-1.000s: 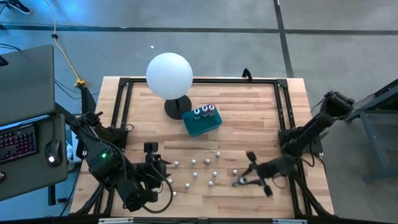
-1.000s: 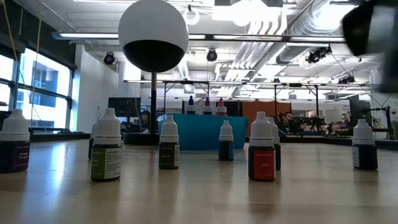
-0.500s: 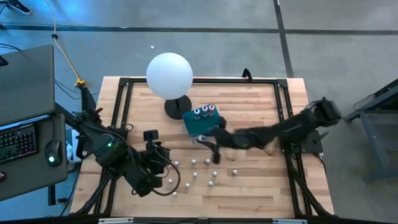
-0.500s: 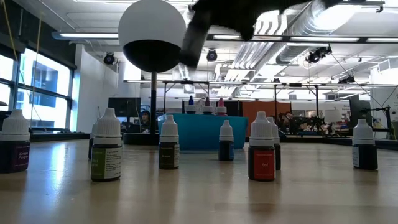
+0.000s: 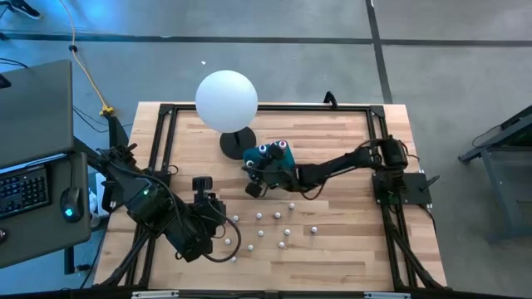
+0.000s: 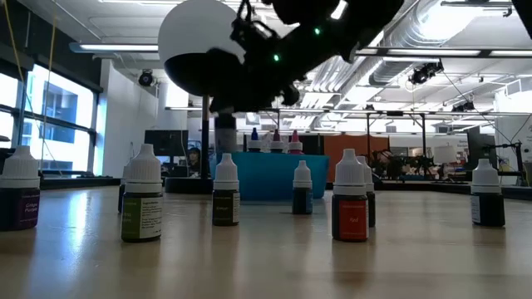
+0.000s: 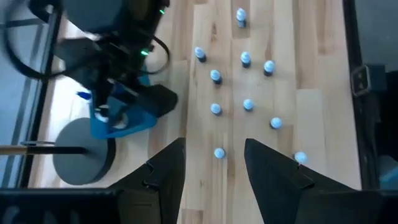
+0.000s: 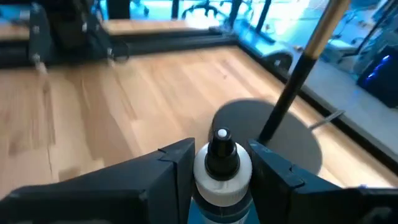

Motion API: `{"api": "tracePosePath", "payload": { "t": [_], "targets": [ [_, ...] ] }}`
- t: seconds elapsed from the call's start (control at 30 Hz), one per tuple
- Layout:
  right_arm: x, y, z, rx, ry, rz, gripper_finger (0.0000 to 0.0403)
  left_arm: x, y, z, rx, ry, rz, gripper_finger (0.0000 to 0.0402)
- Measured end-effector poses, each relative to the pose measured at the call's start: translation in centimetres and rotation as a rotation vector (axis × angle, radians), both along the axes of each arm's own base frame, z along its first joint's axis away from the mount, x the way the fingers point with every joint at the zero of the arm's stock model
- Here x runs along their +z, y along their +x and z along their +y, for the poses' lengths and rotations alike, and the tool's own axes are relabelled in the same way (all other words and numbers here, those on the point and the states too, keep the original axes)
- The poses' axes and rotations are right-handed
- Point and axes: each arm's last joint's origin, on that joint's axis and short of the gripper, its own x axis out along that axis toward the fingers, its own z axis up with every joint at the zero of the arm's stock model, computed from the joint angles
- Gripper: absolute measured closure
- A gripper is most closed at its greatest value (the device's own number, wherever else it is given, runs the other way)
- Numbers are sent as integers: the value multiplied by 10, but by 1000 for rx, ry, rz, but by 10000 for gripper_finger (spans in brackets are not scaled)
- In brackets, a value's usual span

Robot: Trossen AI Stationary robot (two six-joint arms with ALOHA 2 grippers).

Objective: Pick & Place food coloring
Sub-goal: Put the large black food coloring bottle into the bin

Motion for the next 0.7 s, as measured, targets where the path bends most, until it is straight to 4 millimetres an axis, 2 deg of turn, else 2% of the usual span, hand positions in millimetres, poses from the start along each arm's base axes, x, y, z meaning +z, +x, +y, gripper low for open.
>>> {"api": "tracePosePath", "payload": {
  "t": [0.1, 0.27, 0.5, 0.7],
  "targets": [
    [0, 0, -4, -48, -13, -13, 288, 0, 0, 0, -6, -10, 9, 240],
    [-3, -1, -24, -95, 32, -21, 279, 0, 0, 0, -8, -9, 9, 240],
    [-6, 0, -47, -51, 115, -36, 288, 0, 0, 0, 9, -22, 6, 240],
    [-7, -1, -54, -60, 102, -6, 266, 0, 0, 0, 11, -24, 6, 240]
  ]
}}
